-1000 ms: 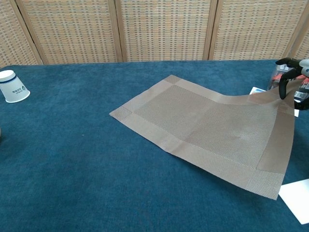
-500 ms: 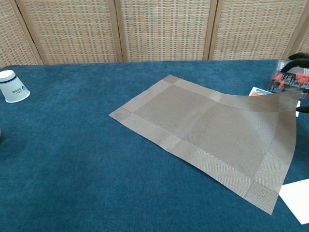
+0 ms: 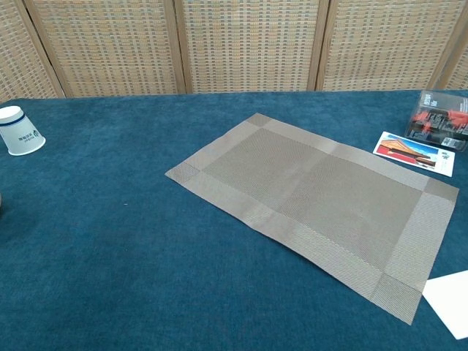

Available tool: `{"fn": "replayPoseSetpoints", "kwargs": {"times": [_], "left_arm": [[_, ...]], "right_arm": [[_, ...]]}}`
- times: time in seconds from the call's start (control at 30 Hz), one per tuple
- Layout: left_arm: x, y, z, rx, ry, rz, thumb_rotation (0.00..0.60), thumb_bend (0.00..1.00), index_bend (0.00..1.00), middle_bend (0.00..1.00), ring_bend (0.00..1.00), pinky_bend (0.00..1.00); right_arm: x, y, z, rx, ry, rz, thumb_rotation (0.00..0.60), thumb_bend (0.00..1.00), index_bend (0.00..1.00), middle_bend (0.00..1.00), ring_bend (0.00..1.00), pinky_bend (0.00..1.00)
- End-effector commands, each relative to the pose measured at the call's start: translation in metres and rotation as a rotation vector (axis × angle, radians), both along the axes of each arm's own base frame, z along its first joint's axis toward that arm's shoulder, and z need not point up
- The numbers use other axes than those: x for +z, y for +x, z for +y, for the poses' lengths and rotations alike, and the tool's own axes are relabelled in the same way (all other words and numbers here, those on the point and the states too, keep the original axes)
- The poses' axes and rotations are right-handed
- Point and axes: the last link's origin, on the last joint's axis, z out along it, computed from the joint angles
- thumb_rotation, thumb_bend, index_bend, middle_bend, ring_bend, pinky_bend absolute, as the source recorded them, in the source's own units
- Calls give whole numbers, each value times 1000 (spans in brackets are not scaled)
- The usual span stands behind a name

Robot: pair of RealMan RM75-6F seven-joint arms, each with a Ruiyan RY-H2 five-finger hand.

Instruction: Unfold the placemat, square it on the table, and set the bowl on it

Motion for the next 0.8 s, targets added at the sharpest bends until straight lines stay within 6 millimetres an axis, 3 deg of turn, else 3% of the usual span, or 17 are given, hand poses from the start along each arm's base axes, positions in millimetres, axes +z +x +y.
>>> {"fn": "replayPoseSetpoints", "kwargs": {"times": [0.03, 0.17, 0.23, 0.4, 0.47, 0.6, 0.8], "left_arm": [[-2, 3, 2, -12, -1, 4, 600, 243, 30, 0, 0, 0], [-7, 16, 13, -54, -23, 16, 600, 242, 32, 0, 0, 0], [-10, 31, 29, -101, -44, 30, 600, 234, 36, 0, 0, 0], [-22, 61, 61, -168, -73, 106, 600, 117, 44, 0, 0, 0], [-33, 81, 79, -218, -77, 135, 600, 94, 44, 0, 0, 0], [-52, 102, 104, -241, -82, 179, 600, 88, 44, 0, 0, 0], [-75, 120, 130, -239, -97, 223, 600, 89, 44, 0, 0, 0]], "right_arm": [[12, -6, 19, 8, -3, -28, 600, 92, 40, 0, 0, 0], [22, -2, 24, 40, -9, -66, 600, 92, 41, 0, 0, 0], [26, 2, 27, 58, -7, -91, 600, 93, 41, 0, 0, 0], [33, 8, 32, 77, 2, -121, 600, 93, 41, 0, 0, 0], [39, 10, 33, 83, -1, -145, 600, 92, 41, 0, 0, 0], [46, 10, 35, 82, 4, -178, 600, 93, 41, 0, 0, 0], [52, 12, 37, 87, 10, -209, 600, 92, 41, 0, 0, 0]]}}
